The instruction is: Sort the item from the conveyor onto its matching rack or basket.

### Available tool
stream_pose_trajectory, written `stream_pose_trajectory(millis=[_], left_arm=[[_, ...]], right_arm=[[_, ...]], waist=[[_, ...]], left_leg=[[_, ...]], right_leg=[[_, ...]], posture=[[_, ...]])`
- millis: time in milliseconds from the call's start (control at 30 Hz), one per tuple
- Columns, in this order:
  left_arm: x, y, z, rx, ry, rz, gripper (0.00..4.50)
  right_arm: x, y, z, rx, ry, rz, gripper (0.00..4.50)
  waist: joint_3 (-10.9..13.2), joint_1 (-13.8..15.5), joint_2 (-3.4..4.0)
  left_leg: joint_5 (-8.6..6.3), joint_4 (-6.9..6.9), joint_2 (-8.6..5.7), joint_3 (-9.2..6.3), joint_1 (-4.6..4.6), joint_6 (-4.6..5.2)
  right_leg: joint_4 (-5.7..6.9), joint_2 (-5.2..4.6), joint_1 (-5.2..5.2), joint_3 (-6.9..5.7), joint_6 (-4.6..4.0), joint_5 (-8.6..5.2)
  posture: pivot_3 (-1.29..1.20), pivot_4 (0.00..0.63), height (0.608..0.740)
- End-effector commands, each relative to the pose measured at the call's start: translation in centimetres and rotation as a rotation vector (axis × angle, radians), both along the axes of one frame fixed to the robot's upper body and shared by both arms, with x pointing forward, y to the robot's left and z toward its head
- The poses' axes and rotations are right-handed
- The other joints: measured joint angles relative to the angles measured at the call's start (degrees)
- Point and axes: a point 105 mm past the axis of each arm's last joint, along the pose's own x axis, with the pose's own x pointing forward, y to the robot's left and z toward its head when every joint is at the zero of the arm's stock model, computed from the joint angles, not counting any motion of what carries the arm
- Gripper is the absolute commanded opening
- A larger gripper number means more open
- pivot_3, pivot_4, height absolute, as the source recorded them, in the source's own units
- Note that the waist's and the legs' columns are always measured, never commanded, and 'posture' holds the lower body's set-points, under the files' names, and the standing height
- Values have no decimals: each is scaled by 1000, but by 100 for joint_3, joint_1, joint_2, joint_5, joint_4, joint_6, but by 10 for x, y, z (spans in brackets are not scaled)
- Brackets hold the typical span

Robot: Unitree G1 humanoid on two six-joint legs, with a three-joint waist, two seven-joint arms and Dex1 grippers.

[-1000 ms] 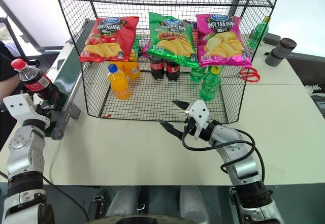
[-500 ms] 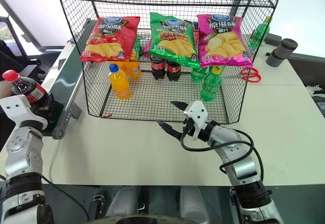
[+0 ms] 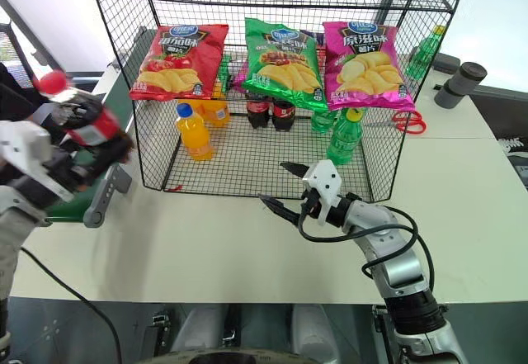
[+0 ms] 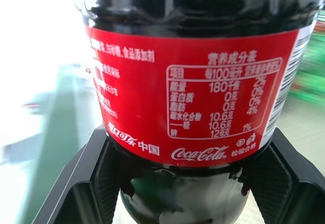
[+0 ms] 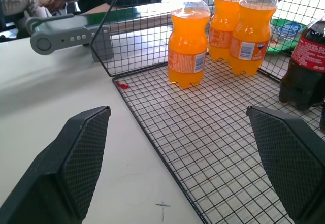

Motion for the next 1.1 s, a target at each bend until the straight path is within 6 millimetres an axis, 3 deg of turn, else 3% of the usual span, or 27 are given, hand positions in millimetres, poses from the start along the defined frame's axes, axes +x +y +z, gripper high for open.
stream_pose_trajectory(millis=[33, 167, 467, 700, 900, 1033, 1100], left_arm=[[-12, -44, -7, 77, 42, -205, 2909], [-5, -87, -24, 88, 48, -359, 2909], [7, -151, -46, 185, 1, -697, 2909], [8, -184, -43, 197, -60, -844, 2909], [7, -192, -43, 200, -77, -880, 2909], [9, -190, -43, 205, -82, -864, 2884], [9, -188, -43, 207, -82, -852, 2884]], right_arm=[[-8, 2, 18, 31, -16, 72, 4500], [-18, 11, 25, 56, 20, 158, 4500], [-22, 17, 46, 131, -3, 145, 4500], [-26, 23, 49, 148, -10, 133, 4500], [-27, 26, 49, 160, 1, 130, 4500], [-27, 23, 47, 157, 12, 124, 3166], [-25, 22, 46, 148, 5, 115, 3018]], waist=[[0, -15, 0], [5, -1, 11], [5, 37, 10], [5, 26, 10], [5, 22, 10], [5, 30, 10], [5, 29, 10]], left_leg=[[0, 0, 0, 0, 0, 1], [2, -2, 1, 2, 3, 3], [4, 16, -1, 4, -5, 7], [-1, 32, -1, 6, -15, 18], [-1, 32, 5, 3, -13, 18], [-1, 34, 7, 1, -13, 18], [-1, 34, 8, 1, -13, 18]], right_leg=[[2, 0, 0, 0, 0, 0], [5, 5, -1, 0, 1, 1], [9, 27, 0, -4, 20, 11], [9, 57, -2, -4, 30, 14], [13, 69, -2, -1, 31, 14], [15, 77, -2, 3, 31, 15], [15, 78, -2, 4, 31, 15]], posture=[[0, 150, 740], [0, 150, 740], [0, 150, 740], [0, 150, 740], [0, 150, 740], [0, 150, 740], [0, 150, 740]])
